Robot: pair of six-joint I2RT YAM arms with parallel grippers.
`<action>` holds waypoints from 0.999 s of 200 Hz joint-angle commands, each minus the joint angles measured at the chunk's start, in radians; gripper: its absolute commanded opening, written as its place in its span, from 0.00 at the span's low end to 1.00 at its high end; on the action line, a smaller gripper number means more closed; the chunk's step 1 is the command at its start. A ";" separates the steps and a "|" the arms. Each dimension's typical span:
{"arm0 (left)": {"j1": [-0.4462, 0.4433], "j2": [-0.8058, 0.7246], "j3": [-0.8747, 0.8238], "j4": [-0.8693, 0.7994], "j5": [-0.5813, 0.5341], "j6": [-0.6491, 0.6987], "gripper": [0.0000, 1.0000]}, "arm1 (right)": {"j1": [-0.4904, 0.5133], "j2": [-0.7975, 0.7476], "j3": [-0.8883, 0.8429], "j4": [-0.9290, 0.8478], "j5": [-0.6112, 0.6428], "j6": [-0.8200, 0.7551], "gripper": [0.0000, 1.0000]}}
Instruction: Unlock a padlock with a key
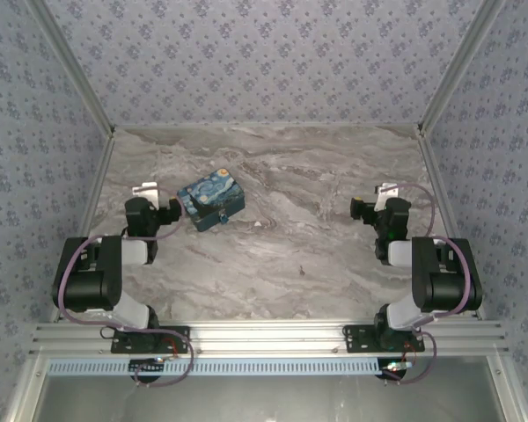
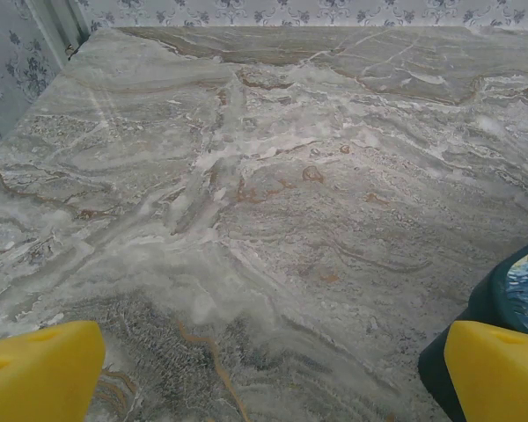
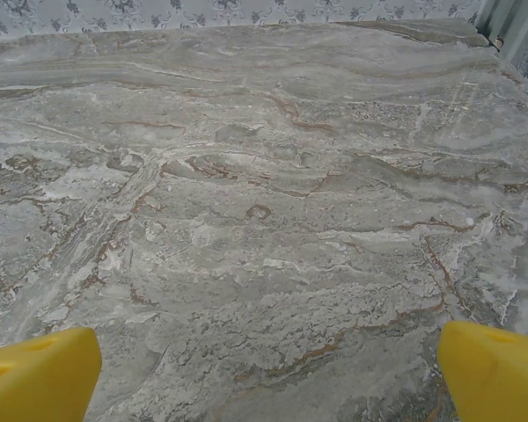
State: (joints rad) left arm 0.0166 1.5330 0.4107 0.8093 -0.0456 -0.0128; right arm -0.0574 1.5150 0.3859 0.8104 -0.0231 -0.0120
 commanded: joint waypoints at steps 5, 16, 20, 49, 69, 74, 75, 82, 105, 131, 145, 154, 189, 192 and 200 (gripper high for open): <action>-0.005 0.000 0.004 -0.001 -0.005 -0.010 0.99 | 0.000 0.007 0.004 0.001 -0.002 0.001 1.00; -0.006 0.000 0.004 0.000 -0.005 -0.010 1.00 | 0.001 0.007 0.005 -0.001 -0.001 0.000 1.00; -0.005 0.000 0.005 0.000 -0.005 -0.010 0.99 | 0.001 0.007 0.005 -0.001 0.000 0.000 1.00; -0.005 0.000 0.005 0.001 -0.005 -0.010 0.99 | 0.001 0.007 0.005 -0.001 0.001 0.000 1.00; -0.004 0.000 0.004 0.001 -0.006 -0.010 0.99 | 0.002 0.008 0.005 -0.002 0.003 -0.002 1.00; -0.004 -0.001 0.004 0.000 -0.005 -0.011 1.00 | 0.002 0.007 0.005 -0.003 0.004 -0.002 1.00; -0.004 -0.001 0.004 0.000 -0.005 -0.010 1.00 | 0.003 0.008 0.005 -0.002 0.004 -0.002 1.00; -0.004 0.000 0.005 -0.001 -0.005 -0.011 0.99 | 0.004 0.007 0.005 -0.003 0.004 -0.002 1.00; 0.001 0.000 0.006 -0.002 0.005 -0.014 0.99 | 0.004 0.007 0.008 -0.004 0.006 -0.002 1.00; 0.005 -0.005 0.003 0.000 -0.021 -0.029 1.00 | 0.005 0.007 0.006 -0.004 0.006 -0.002 1.00; 0.004 -0.048 -0.006 -0.014 -0.051 -0.039 0.99 | 0.001 0.005 0.001 0.002 -0.002 0.000 1.00; 0.000 -0.097 -0.006 -0.058 -0.063 -0.036 0.99 | -0.001 -0.002 0.004 -0.002 -0.001 0.004 1.00; -0.025 -0.280 0.004 -0.197 -0.122 -0.045 0.99 | -0.020 -0.126 0.054 -0.185 -0.013 0.022 1.00; -0.027 -0.296 0.007 -0.212 -0.123 -0.053 0.99 | -0.020 -0.141 0.058 -0.204 -0.014 0.021 1.00; -0.031 -0.339 0.019 -0.260 -0.123 -0.081 0.99 | -0.015 -0.180 0.073 -0.259 -0.015 0.022 1.00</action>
State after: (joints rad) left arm 0.0021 1.3014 0.4065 0.6716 -0.1287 -0.0429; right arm -0.0689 1.4406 0.3981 0.6895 -0.0242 -0.0078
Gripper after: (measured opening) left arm 0.994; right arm 0.998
